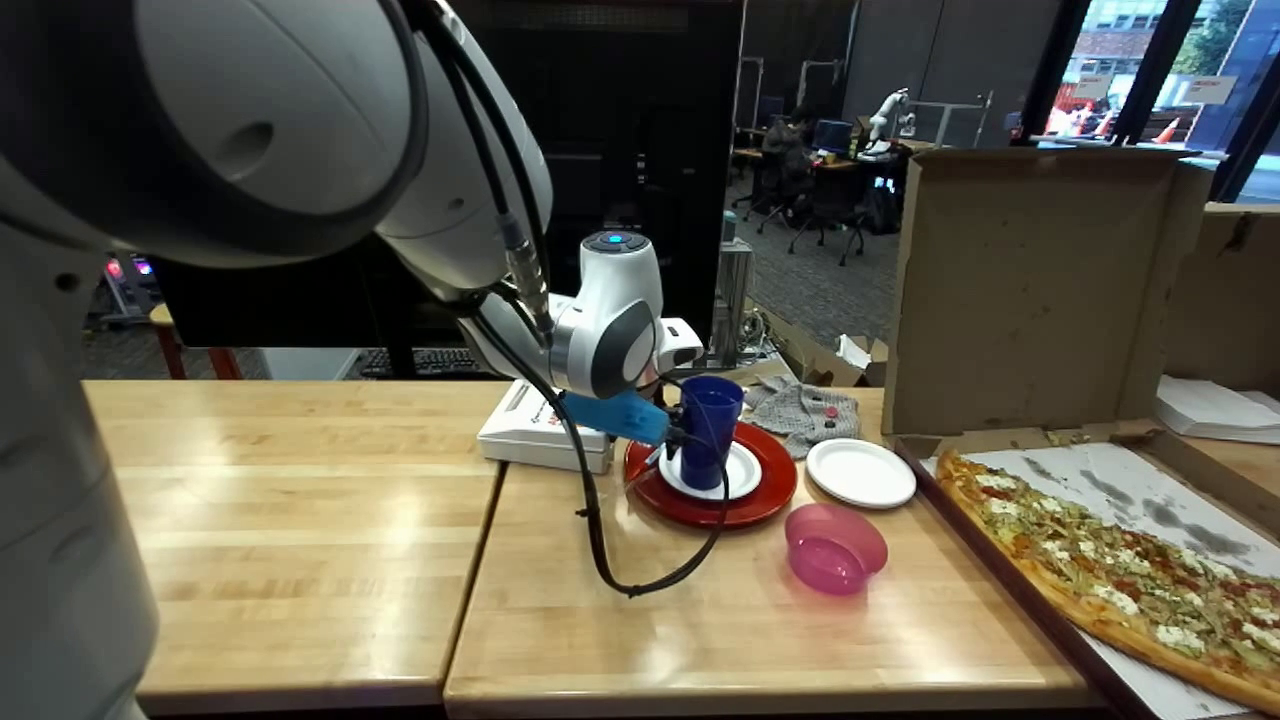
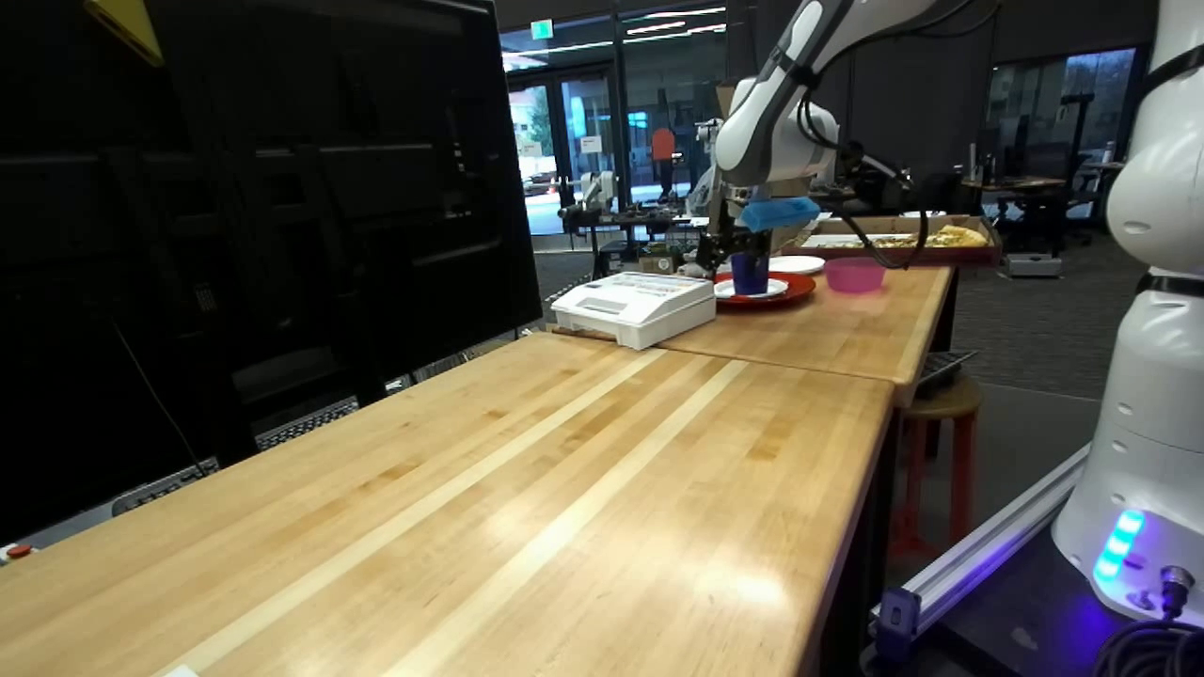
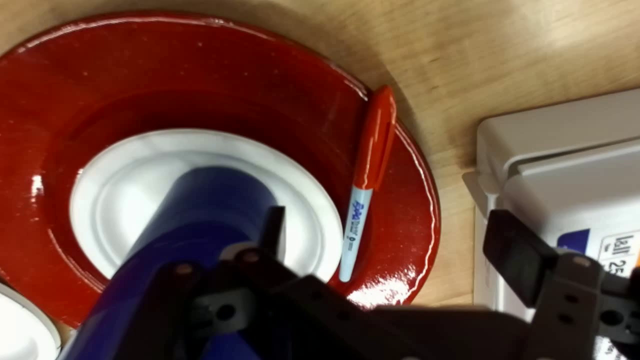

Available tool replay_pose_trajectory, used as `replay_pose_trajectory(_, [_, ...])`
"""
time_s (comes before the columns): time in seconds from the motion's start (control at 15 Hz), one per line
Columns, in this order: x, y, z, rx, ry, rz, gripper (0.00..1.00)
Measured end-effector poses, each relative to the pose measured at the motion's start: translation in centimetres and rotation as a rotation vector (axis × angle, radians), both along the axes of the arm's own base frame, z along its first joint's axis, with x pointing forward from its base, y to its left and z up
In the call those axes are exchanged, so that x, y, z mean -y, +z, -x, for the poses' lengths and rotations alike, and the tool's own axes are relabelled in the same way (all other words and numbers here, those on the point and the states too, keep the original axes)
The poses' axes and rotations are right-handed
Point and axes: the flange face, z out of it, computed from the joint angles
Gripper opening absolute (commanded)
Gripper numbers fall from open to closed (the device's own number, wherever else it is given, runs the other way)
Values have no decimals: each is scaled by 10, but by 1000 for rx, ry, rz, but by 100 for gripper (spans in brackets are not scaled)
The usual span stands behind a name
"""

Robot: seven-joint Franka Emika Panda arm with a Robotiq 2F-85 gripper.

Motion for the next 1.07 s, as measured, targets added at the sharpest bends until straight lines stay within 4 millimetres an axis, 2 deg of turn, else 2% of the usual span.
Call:
replay_pose_trajectory(0.13, [0, -2, -1, -4, 2, 0, 97])
replay_pose_trajectory(1.07, [1, -4, -2, -4, -3, -4, 93])
